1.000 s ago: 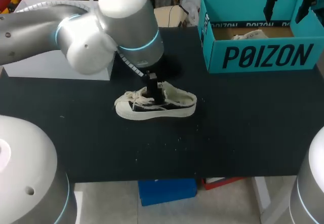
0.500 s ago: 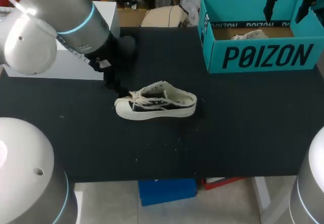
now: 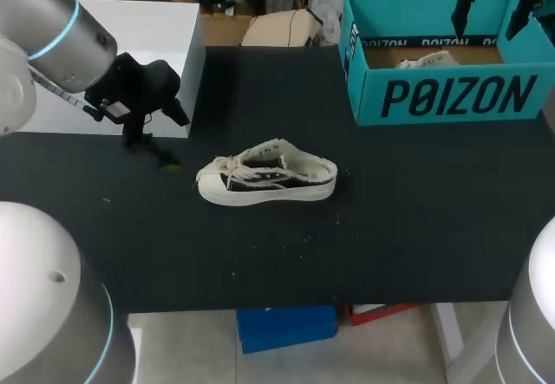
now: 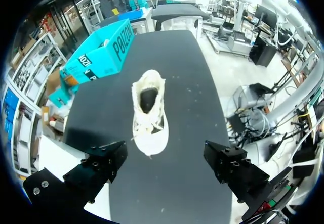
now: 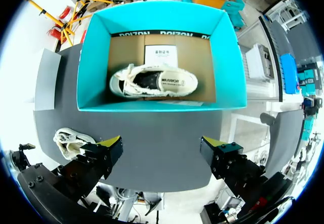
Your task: Take the shoe out of the shoebox, open the shoe tongue, remove and reinsert the insole, then place the shoe into the shoebox
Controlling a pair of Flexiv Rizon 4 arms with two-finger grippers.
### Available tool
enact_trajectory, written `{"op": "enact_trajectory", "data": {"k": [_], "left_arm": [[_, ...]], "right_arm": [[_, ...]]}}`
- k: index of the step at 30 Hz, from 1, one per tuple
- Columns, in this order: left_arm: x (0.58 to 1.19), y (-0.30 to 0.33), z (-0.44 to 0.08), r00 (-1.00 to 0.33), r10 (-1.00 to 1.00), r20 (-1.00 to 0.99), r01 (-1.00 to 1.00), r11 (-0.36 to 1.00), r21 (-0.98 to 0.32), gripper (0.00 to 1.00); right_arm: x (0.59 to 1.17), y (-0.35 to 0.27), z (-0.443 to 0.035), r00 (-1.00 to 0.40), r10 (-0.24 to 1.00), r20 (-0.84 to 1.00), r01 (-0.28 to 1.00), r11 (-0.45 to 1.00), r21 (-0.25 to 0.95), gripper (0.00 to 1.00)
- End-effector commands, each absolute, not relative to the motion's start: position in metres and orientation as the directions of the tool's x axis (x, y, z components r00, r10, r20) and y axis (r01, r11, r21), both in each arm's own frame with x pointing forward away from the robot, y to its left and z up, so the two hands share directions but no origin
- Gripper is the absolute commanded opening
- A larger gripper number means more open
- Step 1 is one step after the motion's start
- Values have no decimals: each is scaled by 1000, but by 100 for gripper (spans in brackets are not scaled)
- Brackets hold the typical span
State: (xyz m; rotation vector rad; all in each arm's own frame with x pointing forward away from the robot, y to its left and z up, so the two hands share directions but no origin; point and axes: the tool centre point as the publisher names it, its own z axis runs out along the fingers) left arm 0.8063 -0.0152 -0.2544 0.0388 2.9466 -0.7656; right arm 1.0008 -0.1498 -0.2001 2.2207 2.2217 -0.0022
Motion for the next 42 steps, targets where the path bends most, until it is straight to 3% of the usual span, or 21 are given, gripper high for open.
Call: {"op": "enact_trajectory", "data": {"k": [1, 6, 12, 18, 21, 42], "left_arm": [[804, -13, -258, -994, -1, -106, 53, 860, -507, 100], [804, -13, -258, -994, -1, -106, 53, 860, -507, 100], [804, -13, -258, -994, -1, -106, 53, 860, -507, 100], [804, -13, -258, -994, -1, -106, 53, 860, -507, 100], [804, -13, -258, -994, -1, -106, 53, 860, -507, 100], [804, -13, -258, -994, -1, -106, 53, 860, -507, 100]], "right_arm": [[1001, -150, -200, 0, 1000, -1, 1000, 0, -1, 100], [1001, -150, -200, 0, 1000, -1, 1000, 0, -1, 100], [991, -75, -186, -443, 894, -76, 891, 448, 74, 100], [918, -19, -201, -702, 700, -131, 689, 714, 125, 100], [875, 5, -206, -826, 548, -129, 523, 832, 187, 100], [875, 5, -206, -826, 548, -129, 523, 832, 187, 100]]}}
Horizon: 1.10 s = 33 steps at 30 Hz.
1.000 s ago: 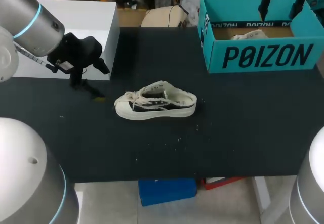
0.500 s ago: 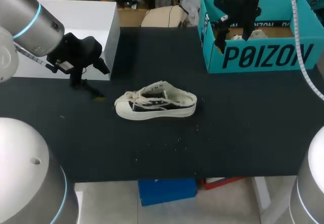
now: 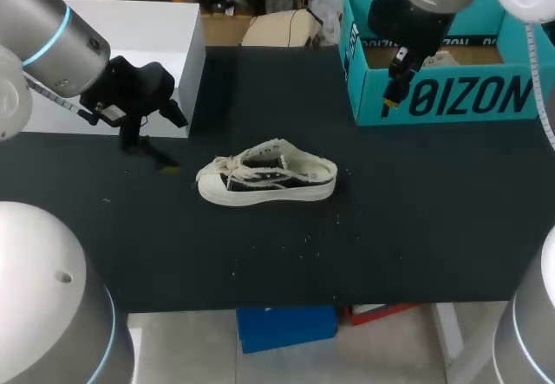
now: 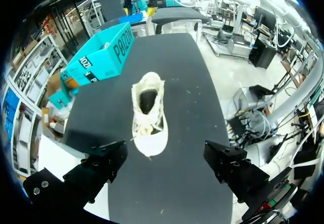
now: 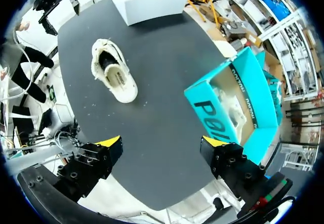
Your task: Take the shoe out of the shoebox, open the shoe tongue, remove and reinsert the insole, then place the shoe into the shoebox
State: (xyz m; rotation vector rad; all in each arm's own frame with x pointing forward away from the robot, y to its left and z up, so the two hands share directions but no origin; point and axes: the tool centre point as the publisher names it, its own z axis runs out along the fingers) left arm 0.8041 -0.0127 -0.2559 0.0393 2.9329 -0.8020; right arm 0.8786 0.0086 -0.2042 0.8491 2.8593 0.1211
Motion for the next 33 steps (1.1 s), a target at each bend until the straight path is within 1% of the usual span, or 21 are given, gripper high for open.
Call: {"op": "enact_trajectory", "data": {"k": [1, 24, 25, 27, 28, 33], "left_arm": [[804, -13, -258, -994, -1, -106, 53, 860, -507, 100], [804, -13, -258, -994, -1, -106, 53, 860, -507, 100], [804, -13, -258, -994, -1, -106, 53, 860, -507, 100], [804, -13, -258, -994, -1, -106, 53, 860, -507, 100], [804, -13, -258, -994, -1, -106, 53, 860, -507, 100], [804, -13, -258, -994, -1, -106, 53, 860, -507, 100]], "right_arm": [[875, 5, -206, -826, 548, -129, 523, 832, 187, 100], [875, 5, -206, -826, 548, -129, 523, 832, 187, 100], [869, 7, -205, -838, 534, -108, 501, 833, 235, 100], [862, 15, -201, -886, 452, -105, 408, 867, 285, 100], [859, 20, -199, -903, 416, -108, 363, 872, 328, 100], [842, 44, -205, -958, 274, -90, 209, 875, 437, 100]]}}
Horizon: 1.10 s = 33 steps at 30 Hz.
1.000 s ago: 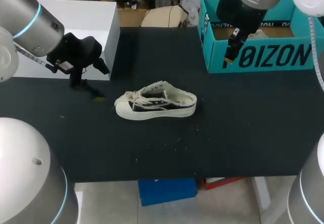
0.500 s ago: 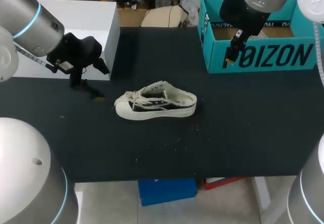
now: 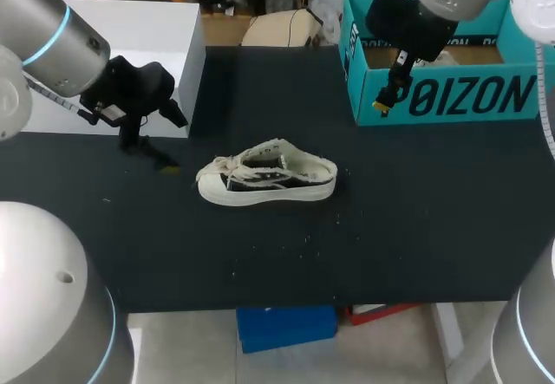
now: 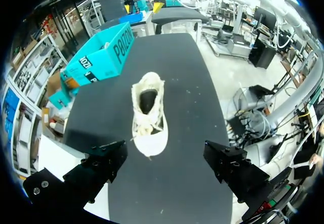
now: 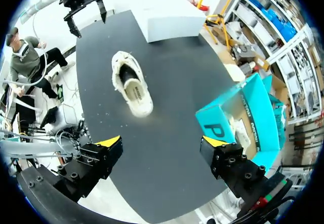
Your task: Take the shoe out of the shoebox, open the shoe tongue, remove and reinsert the insole, then place the shoe into the shoebox
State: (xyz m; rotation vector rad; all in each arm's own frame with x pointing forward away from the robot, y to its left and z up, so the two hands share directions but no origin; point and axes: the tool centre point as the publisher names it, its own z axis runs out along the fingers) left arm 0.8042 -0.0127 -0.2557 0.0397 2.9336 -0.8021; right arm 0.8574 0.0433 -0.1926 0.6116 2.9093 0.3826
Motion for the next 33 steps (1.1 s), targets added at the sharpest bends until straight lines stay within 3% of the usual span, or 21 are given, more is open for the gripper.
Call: {"op": "enact_trajectory", "data": {"k": [1, 6, 16, 33], "left_arm": [[804, -13, -258, -994, -1, -106, 53, 860, -507, 100], [804, -13, -258, -994, -1, -106, 53, 860, -507, 100], [804, -13, -258, -994, -1, -106, 53, 860, -507, 100], [804, -13, -258, -994, -1, -106, 53, 860, -507, 100]], "right_arm": [[839, 49, -209, -965, 245, -93, 176, 869, 462, 100], [831, 68, -242, -976, 188, -106, 97, 821, 562, 100], [836, 99, -309, -975, 219, -42, 130, 713, 689, 100], [860, 119, -358, -980, 201, 17, 133, 583, 802, 100]]}}
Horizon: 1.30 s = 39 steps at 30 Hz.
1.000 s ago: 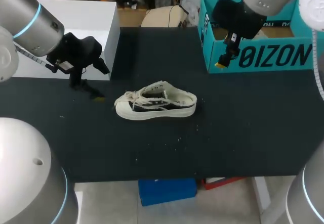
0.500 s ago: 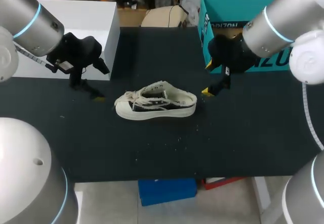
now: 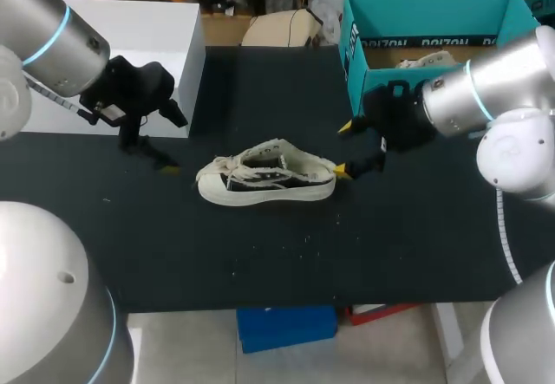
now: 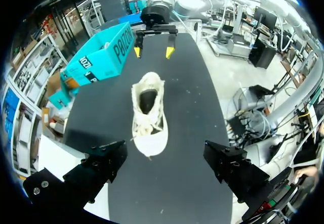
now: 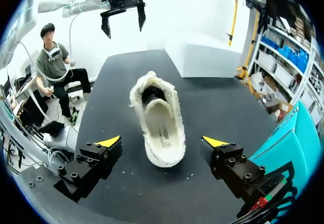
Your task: Take the shoe out of the shoebox, open the shoe tongue, remove and reinsert the insole, then place the shoe into the shoebox
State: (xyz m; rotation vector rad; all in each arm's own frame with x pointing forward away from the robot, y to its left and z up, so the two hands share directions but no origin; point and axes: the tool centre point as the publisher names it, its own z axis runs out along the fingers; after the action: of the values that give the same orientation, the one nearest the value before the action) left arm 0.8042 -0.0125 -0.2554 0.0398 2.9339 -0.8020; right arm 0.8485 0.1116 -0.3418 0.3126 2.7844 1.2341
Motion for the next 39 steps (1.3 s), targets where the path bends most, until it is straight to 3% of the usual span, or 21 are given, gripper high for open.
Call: {"op": "enact_trajectory", "data": {"k": [1, 24, 39], "left_arm": [[804, -13, -258, -994, -1, -106, 53, 860, -507, 100], [804, -13, -258, -994, -1, -106, 53, 860, -507, 100], [804, -13, -258, -994, -1, -106, 53, 860, -507, 100]], "right_arm": [[861, 120, -360, -980, 196, 19, 131, 575, 808, 100], [872, 132, -397, -993, 105, -58, 5, 520, 854, 100], [873, 146, -420, -996, 78, -39, 2, 474, 881, 100]]}}
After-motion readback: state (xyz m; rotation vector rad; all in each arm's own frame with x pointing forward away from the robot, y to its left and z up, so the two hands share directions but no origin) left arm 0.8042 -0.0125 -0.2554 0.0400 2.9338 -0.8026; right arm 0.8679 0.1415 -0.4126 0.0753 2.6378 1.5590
